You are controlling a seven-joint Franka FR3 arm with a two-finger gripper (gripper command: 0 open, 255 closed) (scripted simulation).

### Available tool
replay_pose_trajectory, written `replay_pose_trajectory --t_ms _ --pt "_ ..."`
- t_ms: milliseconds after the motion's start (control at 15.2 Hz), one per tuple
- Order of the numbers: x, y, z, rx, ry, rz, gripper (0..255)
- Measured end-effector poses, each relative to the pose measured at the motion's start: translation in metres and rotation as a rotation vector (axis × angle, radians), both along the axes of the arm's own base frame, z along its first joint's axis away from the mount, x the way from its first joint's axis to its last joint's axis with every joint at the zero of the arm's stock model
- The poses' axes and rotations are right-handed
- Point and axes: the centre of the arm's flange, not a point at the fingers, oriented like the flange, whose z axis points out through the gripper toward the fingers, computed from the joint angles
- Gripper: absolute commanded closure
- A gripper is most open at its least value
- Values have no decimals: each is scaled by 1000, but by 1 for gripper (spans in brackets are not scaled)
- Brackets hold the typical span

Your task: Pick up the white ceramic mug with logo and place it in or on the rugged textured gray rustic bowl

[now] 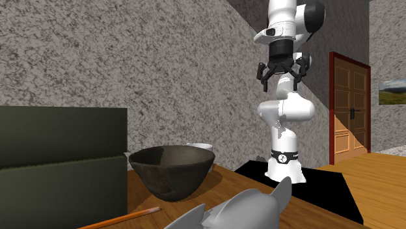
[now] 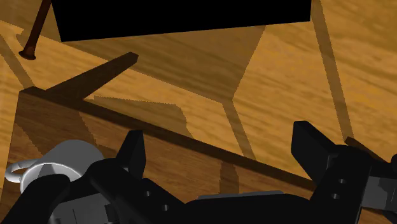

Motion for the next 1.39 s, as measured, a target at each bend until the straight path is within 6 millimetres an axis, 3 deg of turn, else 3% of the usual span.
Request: replay_pose_trajectory --t_ms 132,330,1386 --pt "4 -3 -4 0 1 -1 0" --pt "22 -26 -22 -2 2 -4 0" --pt "133 -151 -143 -14 9 -19 0"
